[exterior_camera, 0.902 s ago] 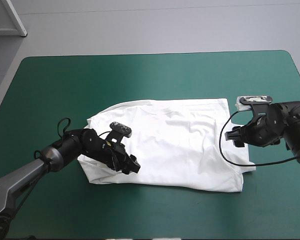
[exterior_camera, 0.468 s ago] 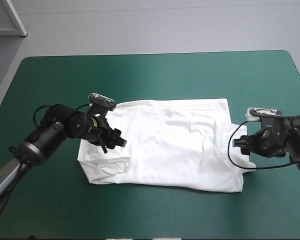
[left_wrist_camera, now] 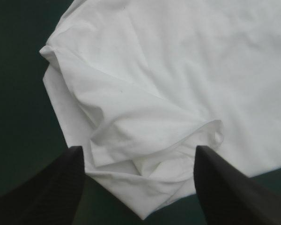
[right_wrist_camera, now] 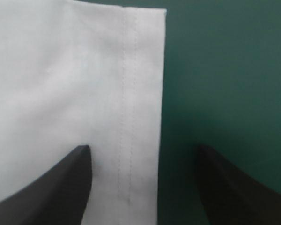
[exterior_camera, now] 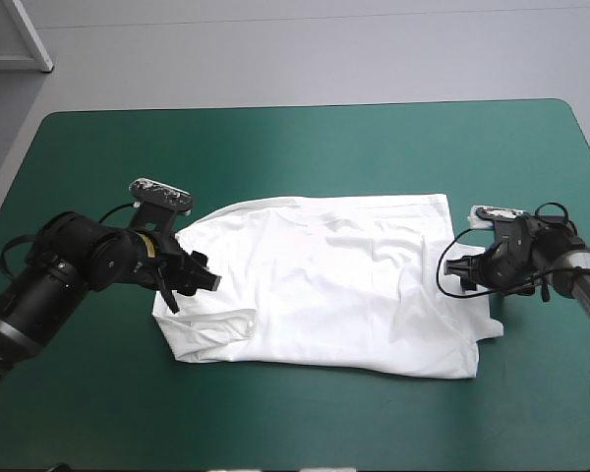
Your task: Fold the cloth
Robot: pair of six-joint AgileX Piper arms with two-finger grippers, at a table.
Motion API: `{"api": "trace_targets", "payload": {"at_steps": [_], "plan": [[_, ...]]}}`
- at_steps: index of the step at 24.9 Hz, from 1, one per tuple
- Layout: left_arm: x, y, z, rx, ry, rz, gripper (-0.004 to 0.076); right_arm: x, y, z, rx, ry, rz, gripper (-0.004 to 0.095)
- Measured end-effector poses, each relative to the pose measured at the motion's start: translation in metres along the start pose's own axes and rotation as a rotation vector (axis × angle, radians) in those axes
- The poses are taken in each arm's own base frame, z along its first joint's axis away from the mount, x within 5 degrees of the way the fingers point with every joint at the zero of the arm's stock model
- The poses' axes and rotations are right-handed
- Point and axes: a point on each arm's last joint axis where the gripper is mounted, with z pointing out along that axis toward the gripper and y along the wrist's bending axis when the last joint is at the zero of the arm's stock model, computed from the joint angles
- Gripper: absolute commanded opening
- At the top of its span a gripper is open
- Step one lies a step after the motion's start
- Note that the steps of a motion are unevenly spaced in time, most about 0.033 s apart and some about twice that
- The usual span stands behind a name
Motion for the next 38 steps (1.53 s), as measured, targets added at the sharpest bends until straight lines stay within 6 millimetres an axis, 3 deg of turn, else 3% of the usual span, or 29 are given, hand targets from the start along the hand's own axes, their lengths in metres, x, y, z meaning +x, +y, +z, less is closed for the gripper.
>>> {"api": "trace_targets", "payload": {"at_steps": [4, 10, 13, 23, 29, 32, 35, 38], "plan": [[0.005, 0.002, -0.011, -0.008, -0.014, -0.008, 0.0485, -0.007, 0.000, 0.008, 0.001, -0.005, 0.000, 0.0443], [0.010, 0.007, -0.021, -0.046, -0.023, -0.021, 0.0485, -0.012, 0.000, 0.013, -0.008, -0.030, -0.017, 0.0099], [0.011, 0.008, -0.023, -0.065, -0.022, -0.026, 0.0484, -0.013, 0.001, 0.014, -0.019, -0.045, -0.006, -0.0014], [0.012, 0.012, -0.024, -0.104, -0.020, -0.040, 0.0473, -0.009, -0.001, 0.013, -0.010, -0.090, 0.048, -0.0018], [0.012, 0.012, -0.024, -0.104, -0.020, -0.043, 0.0473, 0.001, -0.012, -0.003, 0.118, -0.102, 0.106, -0.0018], [0.012, 0.012, -0.024, -0.104, -0.020, -0.043, 0.0473, 0.002, -0.013, -0.024, 0.123, -0.167, 0.144, -0.0018], [0.012, 0.012, -0.024, -0.104, -0.020, -0.043, 0.0473, 0.003, 0.000, -0.042, 0.061, -0.229, 0.094, -0.0018], [0.012, 0.012, -0.024, -0.104, -0.020, -0.043, 0.0473, 0.007, 0.033, -0.052, -0.040, -0.265, -0.028, -0.0018]]}}
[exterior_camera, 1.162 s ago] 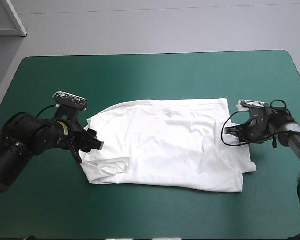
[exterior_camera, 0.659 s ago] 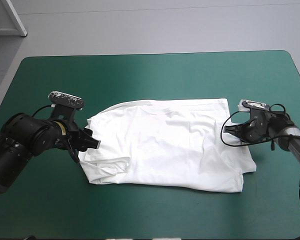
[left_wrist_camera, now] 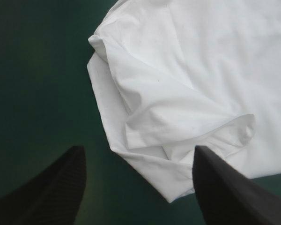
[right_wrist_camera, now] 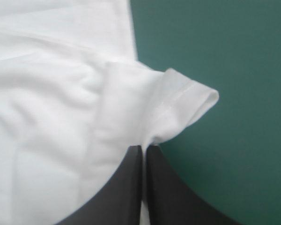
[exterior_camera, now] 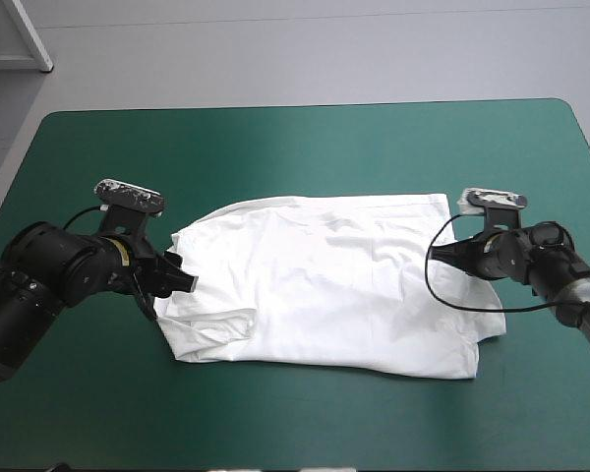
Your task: Fold the cloth
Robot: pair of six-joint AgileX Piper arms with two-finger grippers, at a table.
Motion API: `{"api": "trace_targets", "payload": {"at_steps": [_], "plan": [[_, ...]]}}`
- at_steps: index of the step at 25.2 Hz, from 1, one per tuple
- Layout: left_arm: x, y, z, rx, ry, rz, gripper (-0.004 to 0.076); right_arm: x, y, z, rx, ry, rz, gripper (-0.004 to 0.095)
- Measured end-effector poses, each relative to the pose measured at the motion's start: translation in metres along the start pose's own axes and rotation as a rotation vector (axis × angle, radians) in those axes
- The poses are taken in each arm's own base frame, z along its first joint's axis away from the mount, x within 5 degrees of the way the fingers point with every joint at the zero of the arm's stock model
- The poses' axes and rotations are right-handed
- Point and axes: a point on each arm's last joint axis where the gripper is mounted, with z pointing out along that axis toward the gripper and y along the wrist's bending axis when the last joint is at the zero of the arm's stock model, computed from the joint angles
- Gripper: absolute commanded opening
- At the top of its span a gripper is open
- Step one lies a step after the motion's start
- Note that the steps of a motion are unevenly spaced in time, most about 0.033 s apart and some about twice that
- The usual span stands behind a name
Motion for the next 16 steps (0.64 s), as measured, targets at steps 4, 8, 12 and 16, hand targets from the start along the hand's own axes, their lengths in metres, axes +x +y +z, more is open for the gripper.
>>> {"api": "trace_targets", "payload": {"at_steps": [4, 8, 12, 16], "plan": [[0.000, 0.000, 0.000, 0.000, 0.000, 0.000, 0.0473, 0.006, 0.039, -0.002, -0.121, -0.007, -0.106, -0.0018], [0.000, 0.000, 0.000, 0.000, 0.000, 0.000, 0.0472, 0.013, 0.064, -0.001, -0.183, -0.001, -0.158, -0.0018], [0.000, 0.000, 0.000, 0.001, 0.000, -0.008, 0.0472, 0.021, 0.087, 0.004, -0.238, 0.007, -0.204, -0.0017], [0.000, 0.000, 0.000, 0.002, 0.002, -0.017, 0.0472, 0.027, 0.104, 0.019, -0.265, 0.024, -0.232, 0.0365]]}}
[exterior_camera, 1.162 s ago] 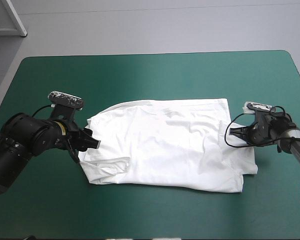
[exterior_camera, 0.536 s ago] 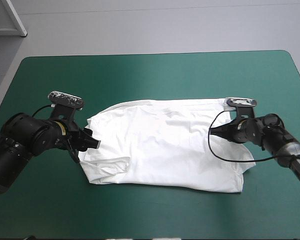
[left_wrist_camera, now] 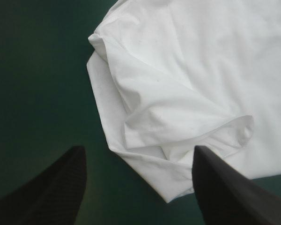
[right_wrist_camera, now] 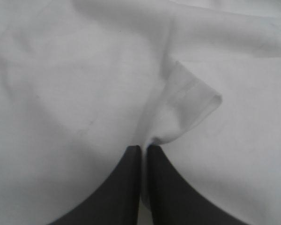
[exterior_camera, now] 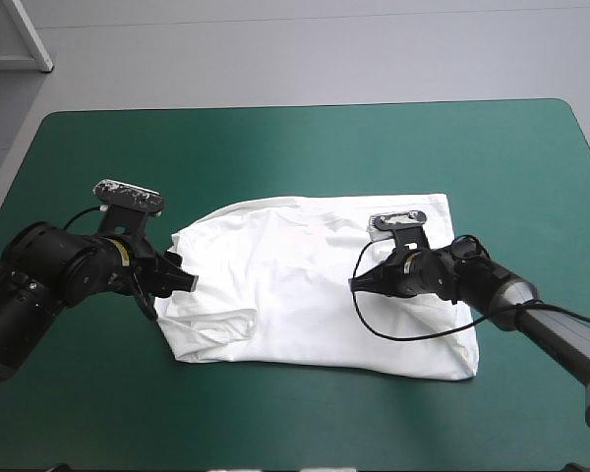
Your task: Fold the cloth
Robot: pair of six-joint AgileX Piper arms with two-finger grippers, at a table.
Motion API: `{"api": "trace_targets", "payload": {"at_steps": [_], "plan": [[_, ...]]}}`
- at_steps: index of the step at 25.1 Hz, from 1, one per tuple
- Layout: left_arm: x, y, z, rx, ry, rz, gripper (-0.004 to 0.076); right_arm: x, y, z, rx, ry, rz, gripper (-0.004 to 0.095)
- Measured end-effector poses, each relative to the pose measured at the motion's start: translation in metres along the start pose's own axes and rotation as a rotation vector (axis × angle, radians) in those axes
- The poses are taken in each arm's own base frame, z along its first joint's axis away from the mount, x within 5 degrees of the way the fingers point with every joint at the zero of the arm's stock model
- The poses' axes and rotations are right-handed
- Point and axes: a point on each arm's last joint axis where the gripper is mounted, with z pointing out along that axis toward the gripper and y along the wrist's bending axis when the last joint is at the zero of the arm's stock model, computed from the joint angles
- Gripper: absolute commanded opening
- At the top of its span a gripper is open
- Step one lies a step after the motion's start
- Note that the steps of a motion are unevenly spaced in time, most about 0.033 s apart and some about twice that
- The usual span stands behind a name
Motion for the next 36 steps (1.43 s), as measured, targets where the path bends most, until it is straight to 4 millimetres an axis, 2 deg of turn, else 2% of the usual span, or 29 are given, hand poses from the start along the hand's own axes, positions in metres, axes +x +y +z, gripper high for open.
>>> {"api": "trace_targets", "payload": {"at_steps": [1, 3, 4, 6, 8, 9, 12, 13, 15, 18, 19, 22, 24, 26, 30, 36], "plan": [[0.000, 0.000, 0.000, 0.000, 0.000, 0.000, 0.0472, 0.000, 0.000, 0.001, 0.000, -0.001, 0.000, 0.0502], [0.000, 0.000, 0.000, 0.000, 0.002, -0.001, 0.0472, -0.002, 0.000, 0.002, 0.003, -0.005, -0.008, 0.0712], [0.000, 0.000, 0.000, 0.000, 0.002, -0.001, 0.0472, -0.004, 0.000, 0.002, 0.003, -0.010, -0.011, 0.0791], [0.000, 0.000, 0.000, 0.001, 0.004, -0.002, 0.0472, -0.010, 0.001, -0.002, 0.004, -0.025, -0.021, 0.0846], [0.002, -0.001, 0.000, 0.006, 0.020, -0.006, 0.0472, -0.021, 0.004, -0.015, 0.004, -0.023, -0.029, 0.0818], [0.004, -0.001, 0.000, 0.009, 0.043, -0.009, 0.0472, -0.027, 0.006, -0.031, 0.007, -0.004, -0.035, 0.0806], [0.007, -0.001, 0.000, 0.010, 0.076, -0.011, 0.0472, -0.024, 0.007, -0.068, 0.027, 0.060, -0.045, 0.0743], [0.008, -0.001, -0.001, 0.012, 0.076, -0.013, 0.0472, -0.015, 0.005, -0.086, 0.042, 0.111, -0.046, 0.0735], [0.012, 0.000, -0.004, 0.014, 0.069, -0.015, 0.0472, 0.003, 0.000, -0.106, 0.071, 0.205, -0.038, 0.0724], [0.023, 0.001, -0.005, 0.016, 0.077, -0.024, 0.0472, 0.026, -0.006, -0.128, 0.107, 0.244, -0.006, 0.0724], [0.034, 0.001, 0.000, 0.023, 0.106, -0.035, 0.0472, 0.038, -0.010, -0.143, 0.128, 0.229, 0.020, 0.0724], [0.054, -0.001, 0.015, 0.027, 0.180, -0.045, 0.0472, 0.049, -0.015, -0.159, 0.156, 0.193, 0.033, 0.0724], [0.072, -0.004, 0.037, 0.020, 0.268, -0.053, 0.0472, 0.053, -0.017, -0.168, 0.163, 0.161, 0.037, 0.0724], [0.080, -0.006, 0.050, 0.026, 0.287, -0.062, 0.0472, 0.054, -0.017, -0.170, 0.164, 0.155, 0.037, 0.0724], [0.083, -0.013, 0.079, 0.051, 0.266, -0.087, 0.0472, 0.054, -0.017, -0.170, 0.167, 0.154, 0.037, 0.0724], [0.078, -0.021, 0.118, 0.050, 0.315, -0.084, 0.0472, 0.053, -0.020, -0.170, 0.197, 0.146, 0.023, 0.0724]]}}
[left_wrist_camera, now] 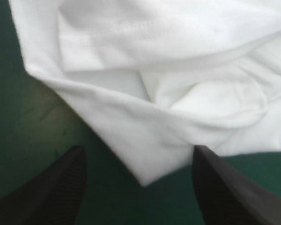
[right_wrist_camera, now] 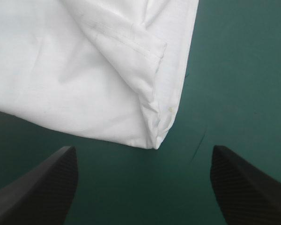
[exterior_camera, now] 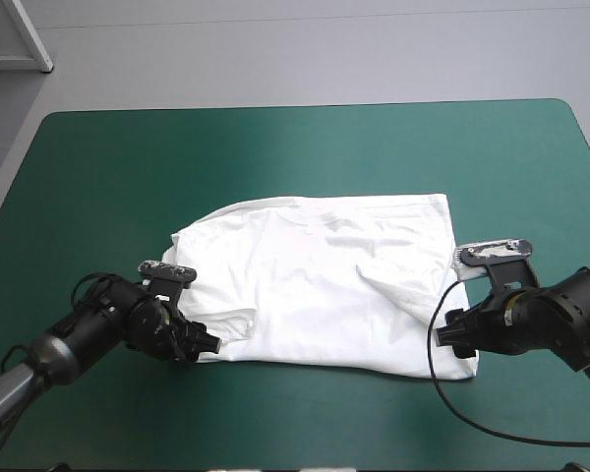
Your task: Fold the cloth
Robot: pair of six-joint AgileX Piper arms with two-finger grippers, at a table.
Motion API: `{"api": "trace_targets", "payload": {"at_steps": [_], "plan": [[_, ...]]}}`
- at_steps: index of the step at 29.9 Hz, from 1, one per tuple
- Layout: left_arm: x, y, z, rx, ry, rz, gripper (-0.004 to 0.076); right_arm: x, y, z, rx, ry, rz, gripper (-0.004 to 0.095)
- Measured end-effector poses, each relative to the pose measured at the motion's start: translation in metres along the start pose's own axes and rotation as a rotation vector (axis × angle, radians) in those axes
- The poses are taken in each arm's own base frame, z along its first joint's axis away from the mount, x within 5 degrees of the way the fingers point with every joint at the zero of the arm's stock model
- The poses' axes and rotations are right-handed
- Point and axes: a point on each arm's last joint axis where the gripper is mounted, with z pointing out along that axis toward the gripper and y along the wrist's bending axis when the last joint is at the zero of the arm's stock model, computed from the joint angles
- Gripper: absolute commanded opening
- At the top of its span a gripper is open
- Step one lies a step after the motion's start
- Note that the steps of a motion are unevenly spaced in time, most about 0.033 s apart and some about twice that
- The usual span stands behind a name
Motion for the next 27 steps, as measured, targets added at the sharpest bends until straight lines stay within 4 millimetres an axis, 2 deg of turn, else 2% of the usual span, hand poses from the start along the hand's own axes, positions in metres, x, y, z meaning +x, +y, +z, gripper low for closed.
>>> {"api": "trace_targets", "payload": {"at_steps": [4, 8, 10, 15, 17, 22, 27], "plan": [[-0.009, -0.004, 0.025, -0.009, 0.053, 0.006, 0.0472, 0.000, 0.000, 0.000, 0.002, 0.001, -0.002, 0.0724], [-0.013, -0.006, 0.034, -0.018, 0.100, 0.004, 0.0440, 0.005, -0.003, 0.009, 0.033, 0.026, -0.009, 0.0724], [-0.014, -0.007, 0.036, -0.016, 0.116, -0.002, 0.0365, 0.010, -0.004, 0.017, 0.051, 0.057, -0.015, 0.0724], [-0.012, -0.011, 0.038, 0.019, 0.122, -0.035, 0.0063, 0.017, -0.002, 0.047, 0.063, 0.104, -0.016, 0.0724], [-0.009, -0.013, 0.040, 0.040, 0.114, -0.048, -0.0012, 0.018, 0.000, 0.059, 0.064, 0.114, -0.017, 0.0724], [0.001, -0.013, 0.044, 0.064, 0.079, -0.063, -0.0010, 0.019, 0.004, 0.089, 0.065, 0.168, -0.024, 0.0710], [0.005, -0.012, 0.044, 0.071, 0.059, -0.072, -0.0010, 0.024, 0.010, 0.119, 0.051, 0.227, -0.024, 0.0647]]}}
